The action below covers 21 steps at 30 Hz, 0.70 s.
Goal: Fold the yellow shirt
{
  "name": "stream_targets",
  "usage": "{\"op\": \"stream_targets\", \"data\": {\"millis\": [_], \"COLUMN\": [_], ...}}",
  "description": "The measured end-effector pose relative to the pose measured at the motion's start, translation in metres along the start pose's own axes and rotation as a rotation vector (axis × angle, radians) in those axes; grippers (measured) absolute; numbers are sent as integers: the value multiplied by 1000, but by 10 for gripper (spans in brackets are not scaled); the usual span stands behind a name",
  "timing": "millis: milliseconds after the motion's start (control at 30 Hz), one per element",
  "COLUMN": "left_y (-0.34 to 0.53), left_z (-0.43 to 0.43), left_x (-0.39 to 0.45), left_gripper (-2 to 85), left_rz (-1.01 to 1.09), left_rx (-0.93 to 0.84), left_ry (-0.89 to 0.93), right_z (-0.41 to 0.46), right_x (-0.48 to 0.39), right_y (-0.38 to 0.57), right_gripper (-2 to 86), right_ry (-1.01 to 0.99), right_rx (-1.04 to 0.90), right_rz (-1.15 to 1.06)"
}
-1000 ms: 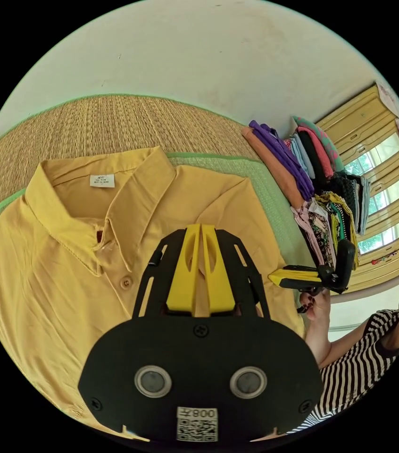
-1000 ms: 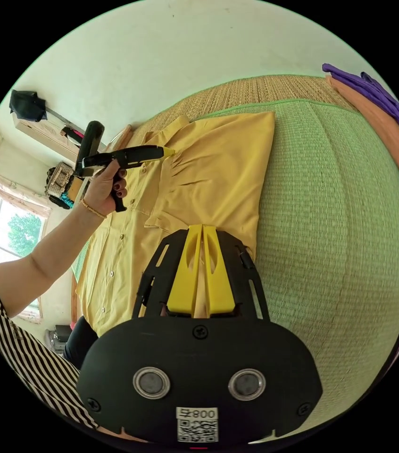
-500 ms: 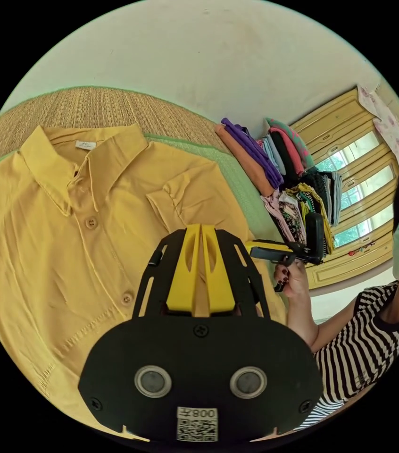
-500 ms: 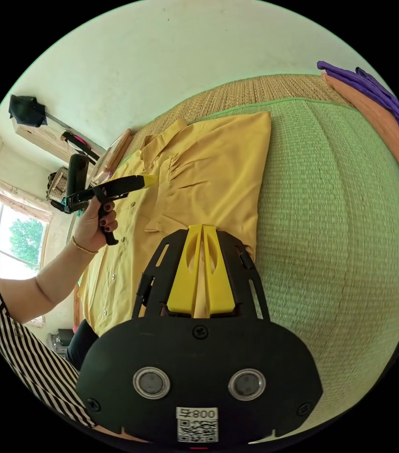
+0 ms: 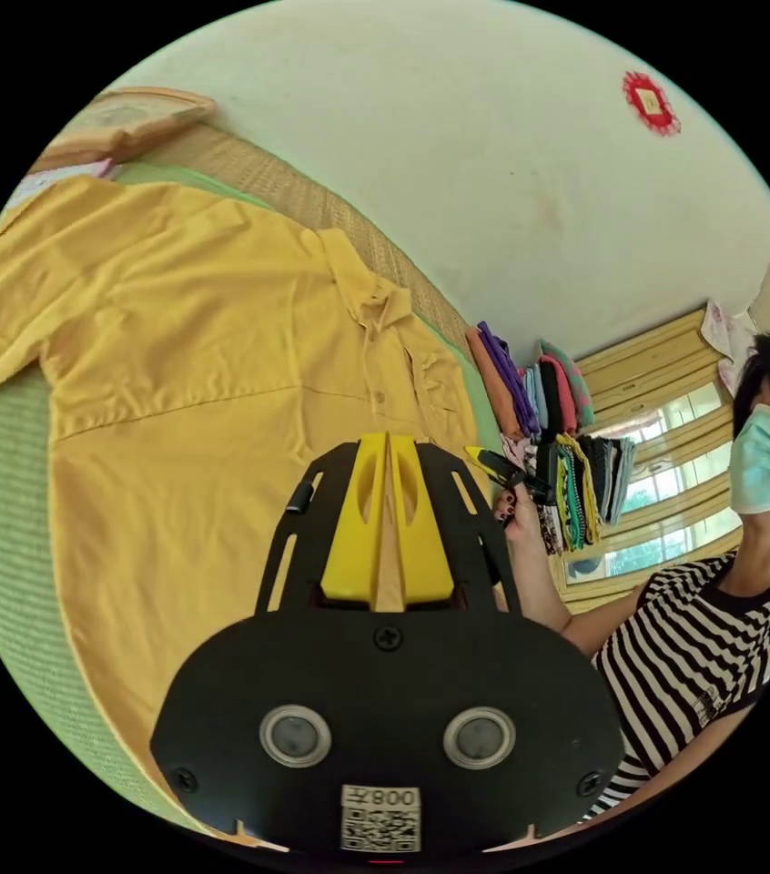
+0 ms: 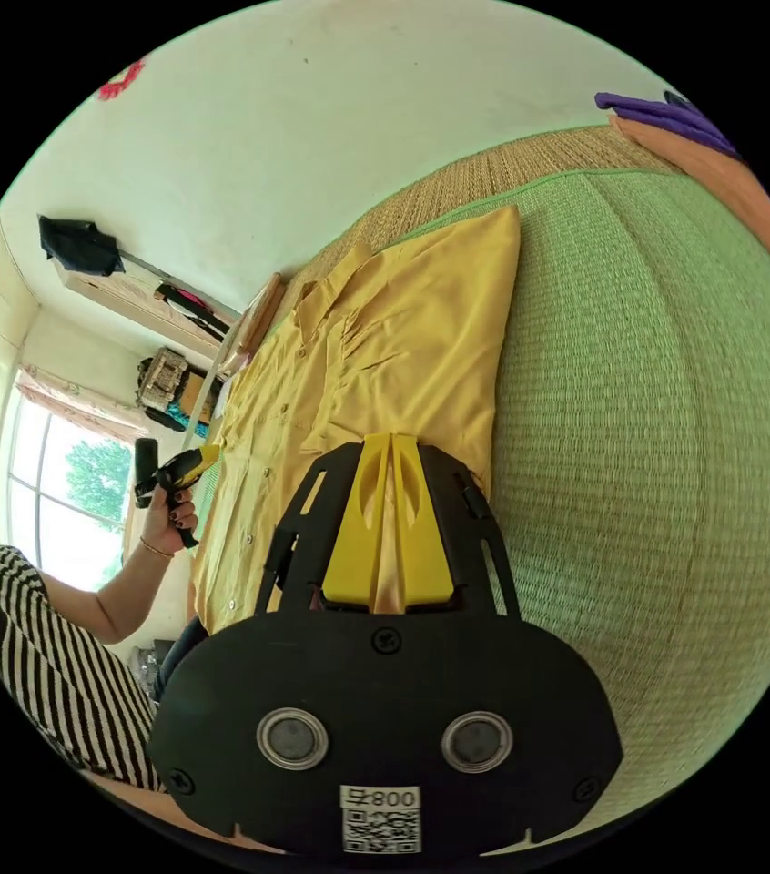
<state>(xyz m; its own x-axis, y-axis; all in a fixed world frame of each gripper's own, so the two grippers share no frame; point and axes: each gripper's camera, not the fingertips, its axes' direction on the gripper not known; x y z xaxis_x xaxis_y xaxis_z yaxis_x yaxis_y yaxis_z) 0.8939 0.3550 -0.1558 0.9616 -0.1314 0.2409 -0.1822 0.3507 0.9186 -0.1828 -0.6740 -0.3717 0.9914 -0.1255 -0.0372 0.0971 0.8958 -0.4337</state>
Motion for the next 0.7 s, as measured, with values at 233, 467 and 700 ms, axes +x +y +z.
{"op": "stream_targets", "data": {"millis": [233,467,700], "left_y": [71,115,133], "left_z": [-144,-228,-282], "left_x": [-100,-192,-272], "left_gripper": [61,97,89], "left_rz": [-230,-423,-483], "left_rx": [343,515,537], "left_ry": [-138,-184,-182], "right_z": [-51,-76,-29], "right_x": [57,-25,-204], "right_y": [20,13,-72], "right_gripper": [1,6,42], "right_ry": [-392,-245,-108], "right_rx": [193,138,-5], "right_rz": [240,239,27]}}
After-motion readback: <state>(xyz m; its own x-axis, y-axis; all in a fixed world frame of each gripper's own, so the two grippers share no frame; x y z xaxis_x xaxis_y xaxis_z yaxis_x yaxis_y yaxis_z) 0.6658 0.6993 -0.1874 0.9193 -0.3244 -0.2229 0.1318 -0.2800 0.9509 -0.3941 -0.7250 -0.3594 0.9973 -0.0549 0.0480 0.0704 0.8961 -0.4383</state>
